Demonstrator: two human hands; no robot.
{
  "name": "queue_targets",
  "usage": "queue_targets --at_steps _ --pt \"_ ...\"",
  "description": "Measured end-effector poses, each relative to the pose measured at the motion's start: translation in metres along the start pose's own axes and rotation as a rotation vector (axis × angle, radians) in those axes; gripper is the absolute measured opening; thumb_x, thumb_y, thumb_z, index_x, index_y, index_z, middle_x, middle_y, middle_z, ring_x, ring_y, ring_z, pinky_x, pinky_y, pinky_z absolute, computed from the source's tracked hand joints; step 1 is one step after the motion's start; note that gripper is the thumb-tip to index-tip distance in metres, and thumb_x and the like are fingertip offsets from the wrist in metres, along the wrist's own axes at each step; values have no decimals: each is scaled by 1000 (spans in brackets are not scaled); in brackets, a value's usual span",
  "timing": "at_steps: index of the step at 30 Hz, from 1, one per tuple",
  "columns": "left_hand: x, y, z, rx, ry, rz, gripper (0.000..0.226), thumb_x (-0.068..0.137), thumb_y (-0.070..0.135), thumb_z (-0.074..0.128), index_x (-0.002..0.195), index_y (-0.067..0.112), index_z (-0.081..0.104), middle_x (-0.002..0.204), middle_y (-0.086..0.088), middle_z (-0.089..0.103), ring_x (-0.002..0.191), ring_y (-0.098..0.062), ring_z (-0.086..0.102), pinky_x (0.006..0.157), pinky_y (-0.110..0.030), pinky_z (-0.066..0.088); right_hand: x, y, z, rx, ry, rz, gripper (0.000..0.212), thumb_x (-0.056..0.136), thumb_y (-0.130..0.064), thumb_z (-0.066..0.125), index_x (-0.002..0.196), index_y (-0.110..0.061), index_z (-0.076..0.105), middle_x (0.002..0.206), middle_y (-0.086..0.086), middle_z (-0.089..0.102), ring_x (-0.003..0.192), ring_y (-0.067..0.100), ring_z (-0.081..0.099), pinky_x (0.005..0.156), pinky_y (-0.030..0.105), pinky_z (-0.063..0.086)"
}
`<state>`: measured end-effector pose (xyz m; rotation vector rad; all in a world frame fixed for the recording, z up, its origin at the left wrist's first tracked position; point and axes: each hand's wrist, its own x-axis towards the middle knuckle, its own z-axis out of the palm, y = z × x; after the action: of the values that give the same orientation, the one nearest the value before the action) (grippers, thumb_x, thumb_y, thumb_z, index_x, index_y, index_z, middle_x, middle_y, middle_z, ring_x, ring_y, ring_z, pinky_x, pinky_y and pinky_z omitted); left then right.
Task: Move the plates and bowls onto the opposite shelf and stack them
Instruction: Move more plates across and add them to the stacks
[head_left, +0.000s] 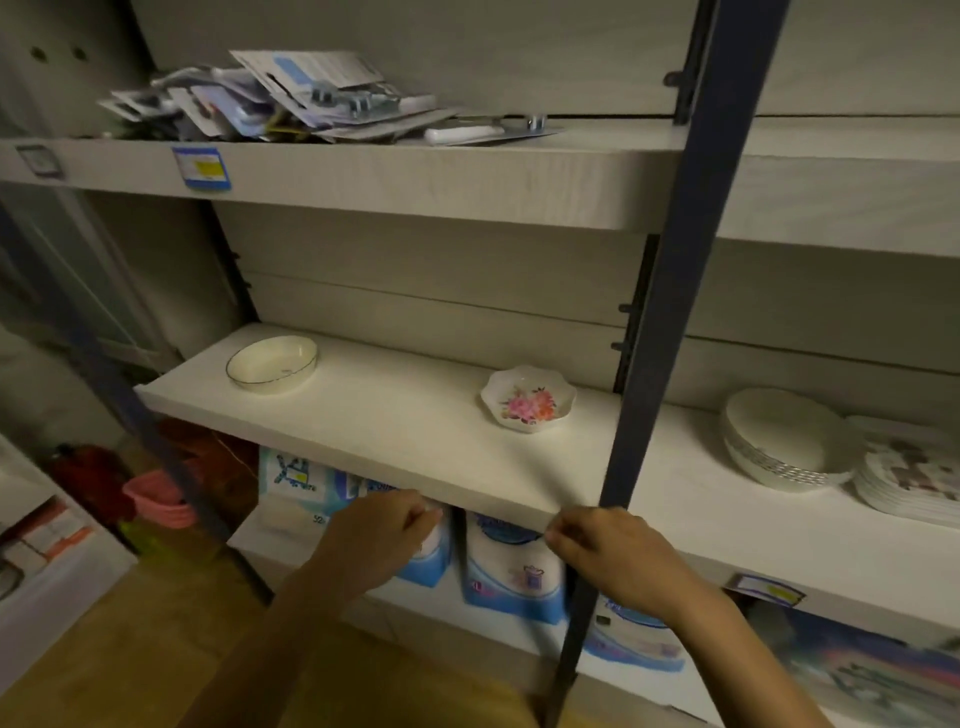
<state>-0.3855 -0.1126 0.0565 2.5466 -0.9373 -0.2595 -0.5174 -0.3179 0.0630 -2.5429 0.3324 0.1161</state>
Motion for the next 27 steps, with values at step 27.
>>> queue_targets --at_steps 27 --pt "173 -167 -60 -40 -55 -5 27 92 37 45 66 31 45 85 -5 72 78 -19 64 74 -33 52 260 47 58 926 382 843 43 93 -34 51 117 1 48 82 17 64 59 23 61 49 26 50"
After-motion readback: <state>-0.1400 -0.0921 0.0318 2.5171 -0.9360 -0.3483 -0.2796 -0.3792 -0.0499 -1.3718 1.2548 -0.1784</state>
